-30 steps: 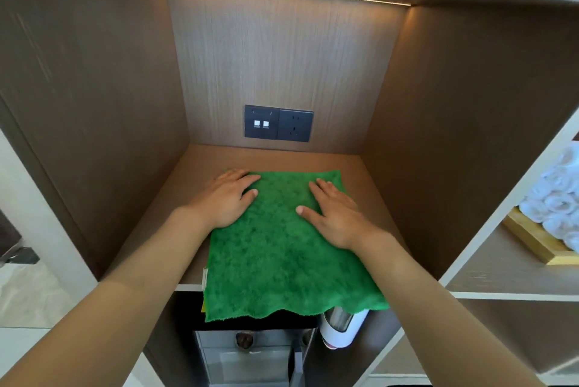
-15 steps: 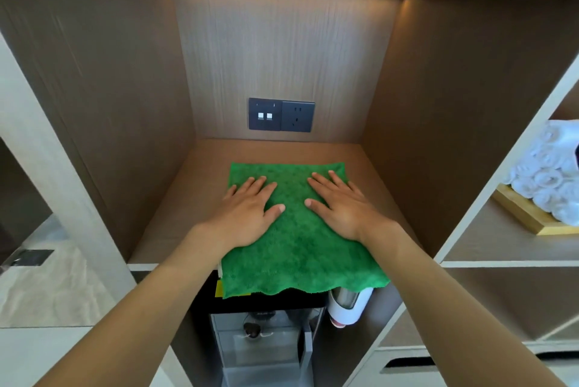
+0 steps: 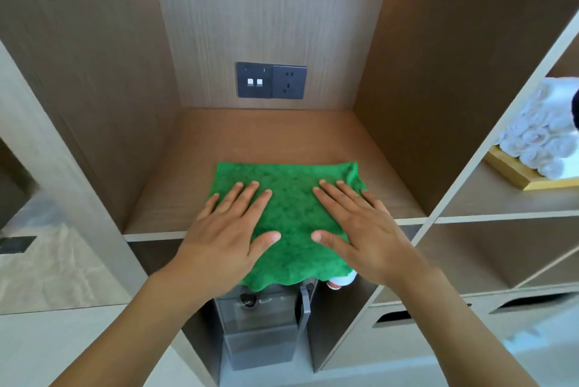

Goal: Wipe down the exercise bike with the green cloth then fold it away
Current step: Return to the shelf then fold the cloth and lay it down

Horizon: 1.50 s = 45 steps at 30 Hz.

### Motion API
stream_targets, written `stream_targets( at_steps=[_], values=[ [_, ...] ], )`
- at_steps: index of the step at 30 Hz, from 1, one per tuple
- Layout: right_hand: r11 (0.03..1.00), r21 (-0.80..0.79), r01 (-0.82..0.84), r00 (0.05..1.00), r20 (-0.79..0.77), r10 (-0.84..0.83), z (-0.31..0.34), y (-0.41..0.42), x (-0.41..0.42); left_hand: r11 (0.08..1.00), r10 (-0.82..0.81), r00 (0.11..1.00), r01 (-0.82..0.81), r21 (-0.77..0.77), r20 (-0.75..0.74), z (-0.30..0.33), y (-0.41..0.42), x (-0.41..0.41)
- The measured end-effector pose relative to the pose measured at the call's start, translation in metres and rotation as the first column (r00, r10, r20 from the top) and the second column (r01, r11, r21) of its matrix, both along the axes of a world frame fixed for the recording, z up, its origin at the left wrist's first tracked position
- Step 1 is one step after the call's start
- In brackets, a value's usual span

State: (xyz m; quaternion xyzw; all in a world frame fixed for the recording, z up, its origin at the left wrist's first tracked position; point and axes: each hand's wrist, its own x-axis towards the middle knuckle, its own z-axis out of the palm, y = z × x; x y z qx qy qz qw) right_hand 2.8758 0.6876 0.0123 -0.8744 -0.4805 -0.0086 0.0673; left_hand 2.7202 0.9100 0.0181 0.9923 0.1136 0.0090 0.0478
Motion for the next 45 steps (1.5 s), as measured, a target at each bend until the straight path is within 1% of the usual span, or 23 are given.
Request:
stream_targets(
  at_steps=[4,9,14,18,19,20,22,23,25,27,31,33,37,41,42,43,45],
  values=[
    [1.0,-0.026,0.011,0.999,-0.032,-0.012,0.004,0.014,0.015,1.0,0.003,1.0,-0.003,-0.02,-0.02,0.0,0.005,0.011],
    [0.999,-0.049,0.013,0.991,-0.132,-0.019,0.017,0.031,0.04,0.996,0.014,0.999,-0.017,-0.084,-0.036,0.004,0.017,0.029],
    [0.998,-0.054,0.016,0.984,-0.176,-0.025,0.024,0.04,0.057,0.996,0.017,1.0,-0.018,-0.088,-0.013,0.002,0.024,0.037],
    [0.994,0.112,-0.003,0.992,-0.122,0.016,0.018,0.031,0.038,0.995,0.016,1.0,-0.015,-0.094,0.003,0.001,0.023,0.036],
    [0.992,0.127,-0.021,0.993,-0.114,0.036,0.015,0.028,0.029,0.995,0.021,1.0,-0.02,-0.093,0.014,0.001,0.022,0.036],
    [0.992,0.117,-0.04,0.994,-0.094,0.051,0.01,0.025,0.021,0.996,0.027,0.999,-0.024,-0.09,0.028,0.002,0.021,0.035],
    [0.997,0.054,-0.063,0.998,0.003,0.062,0.0,0.017,0.012,0.997,0.017,0.997,-0.012,-0.07,0.076,0.0,0.018,0.029],
    [0.997,0.028,-0.066,0.997,0.045,0.065,-0.004,0.014,0.012,0.999,-0.011,0.994,0.015,-0.037,0.107,-0.002,0.017,0.025],
    [0.997,0.008,-0.081,0.994,0.068,0.081,-0.006,0.01,0.016,0.993,-0.099,0.986,0.089,0.073,0.137,-0.009,0.015,0.013],
    [0.993,-0.007,-0.118,0.989,0.084,0.119,-0.005,0.009,0.02,0.984,-0.144,0.984,0.131,0.117,0.109,-0.014,0.017,0.004],
    [0.983,-0.064,-0.172,0.973,0.144,0.179,-0.005,0.006,0.028,0.98,-0.13,0.991,0.126,0.153,0.014,-0.011,0.018,0.005],
    [0.98,-0.057,-0.191,0.966,0.166,0.198,-0.009,0.004,0.031,0.976,-0.117,0.992,0.124,0.176,-0.053,-0.007,0.016,0.007],
    [0.975,-0.012,-0.222,0.947,0.235,0.219,-0.016,0.001,0.032,0.978,-0.119,0.991,0.129,0.162,-0.065,-0.007,0.017,0.005],
    [0.949,0.126,-0.288,0.926,0.288,0.243,-0.017,-0.001,0.025,0.979,-0.192,0.981,0.189,0.075,0.035,-0.01,0.026,-0.002],
    [0.933,0.178,-0.312,0.919,0.305,0.249,-0.015,-0.001,0.022,0.978,-0.205,0.974,0.2,0.06,0.1,-0.009,0.029,-0.005],
    [0.913,0.234,-0.334,0.913,0.322,0.251,-0.011,-0.003,0.018,0.974,-0.224,0.955,0.215,0.063,0.195,-0.006,0.033,-0.01],
    [0.881,0.332,-0.337,0.914,0.341,0.221,0.004,-0.005,0.011,0.97,-0.243,0.873,0.215,0.112,0.424,0.002,0.038,-0.021]
  ],
)
